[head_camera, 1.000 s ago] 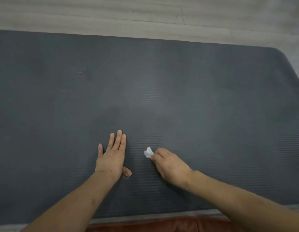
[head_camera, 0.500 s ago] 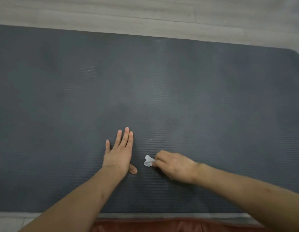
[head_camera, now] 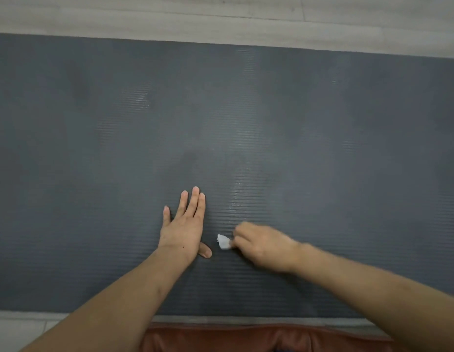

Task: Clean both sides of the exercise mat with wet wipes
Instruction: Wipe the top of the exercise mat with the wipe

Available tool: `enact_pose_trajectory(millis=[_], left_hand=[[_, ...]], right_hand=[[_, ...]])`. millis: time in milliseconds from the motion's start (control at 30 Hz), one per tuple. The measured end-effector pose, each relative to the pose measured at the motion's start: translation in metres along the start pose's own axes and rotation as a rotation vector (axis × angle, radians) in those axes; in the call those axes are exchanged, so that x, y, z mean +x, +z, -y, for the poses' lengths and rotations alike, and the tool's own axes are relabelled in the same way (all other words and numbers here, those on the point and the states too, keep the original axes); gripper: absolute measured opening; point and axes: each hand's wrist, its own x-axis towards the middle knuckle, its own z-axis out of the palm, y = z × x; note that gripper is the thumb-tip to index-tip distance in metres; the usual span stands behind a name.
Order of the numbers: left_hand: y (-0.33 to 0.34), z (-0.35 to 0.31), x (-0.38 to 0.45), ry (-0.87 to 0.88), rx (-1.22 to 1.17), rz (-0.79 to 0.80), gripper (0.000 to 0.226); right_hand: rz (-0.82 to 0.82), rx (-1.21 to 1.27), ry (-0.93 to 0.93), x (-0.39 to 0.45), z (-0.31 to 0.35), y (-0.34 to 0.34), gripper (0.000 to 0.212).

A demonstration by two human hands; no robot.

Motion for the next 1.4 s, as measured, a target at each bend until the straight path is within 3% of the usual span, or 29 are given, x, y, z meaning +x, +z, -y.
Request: enact_pose_trajectory(millis=[67,167,233,300,400,500,567,667,733,800,900,1000,1067,1167,1233,1300,1400], left_hand=[[-0.001,0.000,0.000,-0.003,0.006,0.000,0.148],[-0.003,-0.002,-0.001,-0.009,0.031,0.013,0.148],[-0.003,-0.002,-0.001,-0.014,0.034,0.015,0.148],[-0.003,-0.002,-0.002,-0.019,0.025,0.020,0.148],[-0.003,-0.002,0.000,-0.026,0.022,0.014,0.148],[-0.004,-0.003,-0.001,-0.034,0.033,0.019,0.148],[-0.005,-0.005,0.000,-0.038,0.046,0.020,0.148],[-0.007,-0.005,-0.001,-0.038,0.070,0.022,0.148],[-0.007,-0.004,-0.001,-0.038,0.062,0.027,0.147],[-0.007,-0.005,-0.001,-0.038,0.044,0.028,0.148],[-0.008,-0.006,-0.002,-0.044,0.039,0.026,0.148],[-0.007,-0.004,-0.002,-0.043,0.051,0.023,0.148],[-0.006,-0.004,-0.002,-0.040,0.053,0.021,0.148],[-0.006,-0.004,-0.001,-0.029,0.068,0.032,0.147],[-0.007,-0.004,-0.001,-0.028,0.064,0.037,0.146],[-0.006,-0.004,-0.001,-0.024,0.056,0.030,0.146],[-0.003,-0.003,0.000,-0.015,0.046,0.017,0.146]], right_hand=[[-0.135,-0.113,0.114,0.038,-0.051,-0.014,0.003],[-0.306,-0.083,0.545,0.082,-0.131,-0.039,0.008],[-0.331,-0.043,0.654,0.086,-0.127,-0.037,0.008],[-0.303,-0.002,0.523,0.068,-0.082,-0.021,0.011],[-0.060,0.120,0.186,0.009,0.002,0.001,0.014],[0.046,0.012,-0.044,-0.007,-0.009,-0.005,0.010],[-0.097,-0.104,0.068,0.020,-0.062,-0.018,0.010],[-0.295,-0.139,0.489,0.044,-0.141,-0.040,0.006],[-0.339,-0.086,0.611,0.041,-0.132,-0.035,0.012],[-0.282,-0.057,0.492,0.020,-0.080,-0.017,0.012],[0.008,0.083,0.183,-0.041,0.005,0.006,0.010],[0.091,0.005,-0.009,-0.058,-0.007,0.001,0.010],[-0.049,-0.111,0.108,-0.035,-0.058,-0.011,0.003],[-0.265,-0.173,0.575,-0.014,-0.138,-0.040,0.009],[-0.343,-0.126,0.812,-0.012,-0.139,-0.044,0.010],[-0.351,-0.092,0.789,-0.016,-0.098,-0.031,0.011],[-0.208,0.047,0.496,-0.051,-0.008,-0.003,0.012]])
